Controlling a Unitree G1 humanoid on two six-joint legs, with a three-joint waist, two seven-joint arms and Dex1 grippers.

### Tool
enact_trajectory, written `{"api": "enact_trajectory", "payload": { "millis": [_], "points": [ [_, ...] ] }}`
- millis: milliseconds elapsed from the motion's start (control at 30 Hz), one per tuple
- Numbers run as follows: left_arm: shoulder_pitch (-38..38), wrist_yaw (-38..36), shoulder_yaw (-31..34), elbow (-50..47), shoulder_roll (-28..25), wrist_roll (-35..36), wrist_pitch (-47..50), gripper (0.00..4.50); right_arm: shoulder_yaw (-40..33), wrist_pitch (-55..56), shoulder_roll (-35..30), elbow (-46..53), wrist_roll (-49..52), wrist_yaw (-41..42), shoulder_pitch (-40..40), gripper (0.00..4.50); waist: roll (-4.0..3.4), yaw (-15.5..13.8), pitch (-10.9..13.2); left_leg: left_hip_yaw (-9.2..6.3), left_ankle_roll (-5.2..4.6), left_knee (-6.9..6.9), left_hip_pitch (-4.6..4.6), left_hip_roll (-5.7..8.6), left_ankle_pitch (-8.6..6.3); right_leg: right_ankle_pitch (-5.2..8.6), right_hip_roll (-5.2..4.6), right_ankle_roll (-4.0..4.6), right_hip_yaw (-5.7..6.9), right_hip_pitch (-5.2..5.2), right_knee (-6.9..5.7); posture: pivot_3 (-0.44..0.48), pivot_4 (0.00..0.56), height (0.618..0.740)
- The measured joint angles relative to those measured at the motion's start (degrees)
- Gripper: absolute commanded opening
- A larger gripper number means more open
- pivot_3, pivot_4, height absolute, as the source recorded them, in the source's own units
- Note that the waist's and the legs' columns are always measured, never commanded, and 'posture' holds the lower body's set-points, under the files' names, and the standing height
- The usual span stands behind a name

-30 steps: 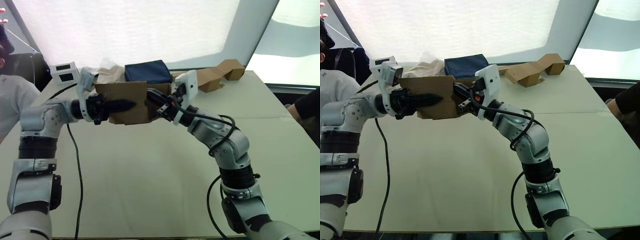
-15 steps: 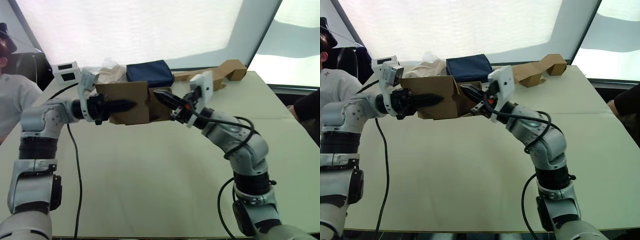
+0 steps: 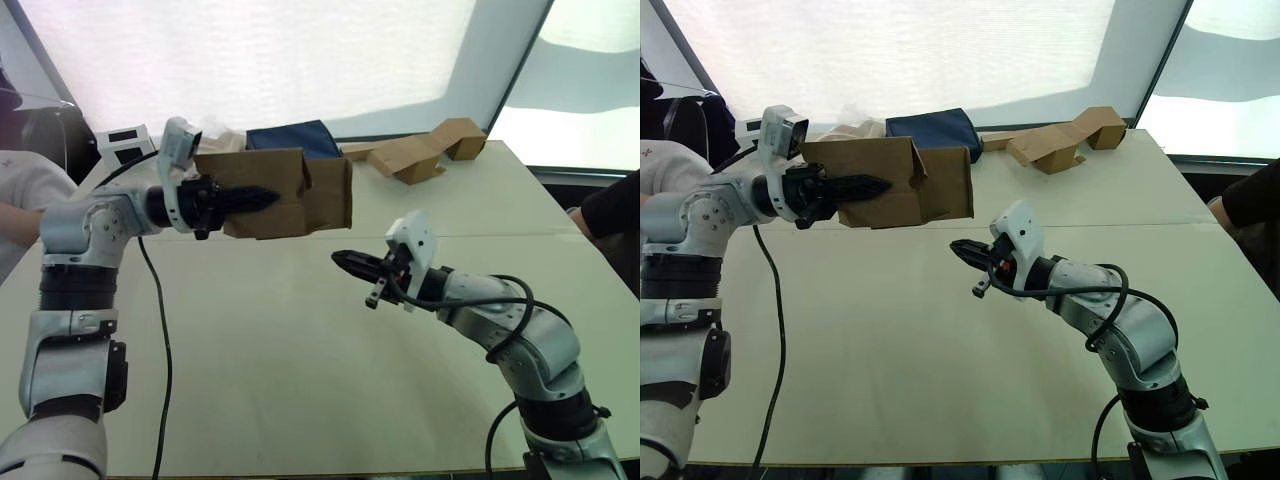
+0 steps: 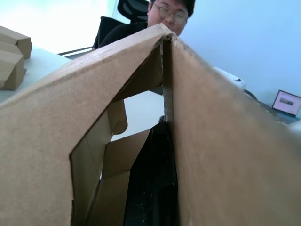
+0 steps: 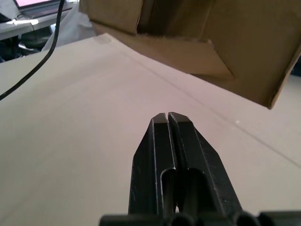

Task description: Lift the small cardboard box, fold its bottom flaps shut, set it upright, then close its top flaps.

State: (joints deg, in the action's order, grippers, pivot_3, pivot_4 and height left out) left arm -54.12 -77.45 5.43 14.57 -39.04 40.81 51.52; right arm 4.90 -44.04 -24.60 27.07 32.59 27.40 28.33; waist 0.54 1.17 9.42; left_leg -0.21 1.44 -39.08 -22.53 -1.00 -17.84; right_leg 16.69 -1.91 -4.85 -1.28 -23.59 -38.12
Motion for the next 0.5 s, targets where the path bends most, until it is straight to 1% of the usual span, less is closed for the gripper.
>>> {"api": "enact_trajectory", "payload": {
  "millis": [133,233,500],
  "points": [
    [0.1,0.3,0.0,-1.4,0.0,1.1,0.9,0.0,0.4,1.2,3.6,-1.4,-0.4,-0.6,1.2,0.04,0.0,-0.2,0.0,0.0,0.01,-0.01,0.0,-0.03,0.0,0.0,-0.04,0.0,0.0,0.01,0.0,0.0,0.15,0.74],
    [0.5,0.7,0.0,-1.8,-0.1,1.1,1.1,0.0,0.4,1.3,5.1,-1.7,-0.3,-0.6,1.8,0.04,0.0,-0.2,0.0,0.0,0.01,-0.01,-0.01,-0.02,0.0,0.0,-0.05,0.0,0.0,0.01,0.0,0.0,0.15,0.74],
    [1.1,1.5,0.0,-2.2,-0.1,1.2,1.7,0.0,0.5,2.2,6.8,-2.8,-0.7,-0.2,3.6,0.04,0.0,-0.1,0.0,0.0,0.01,-0.01,0.0,-0.02,0.0,0.0,-0.03,0.0,0.0,0.0,0.0,0.0,0.15,0.74]
  ]
}}
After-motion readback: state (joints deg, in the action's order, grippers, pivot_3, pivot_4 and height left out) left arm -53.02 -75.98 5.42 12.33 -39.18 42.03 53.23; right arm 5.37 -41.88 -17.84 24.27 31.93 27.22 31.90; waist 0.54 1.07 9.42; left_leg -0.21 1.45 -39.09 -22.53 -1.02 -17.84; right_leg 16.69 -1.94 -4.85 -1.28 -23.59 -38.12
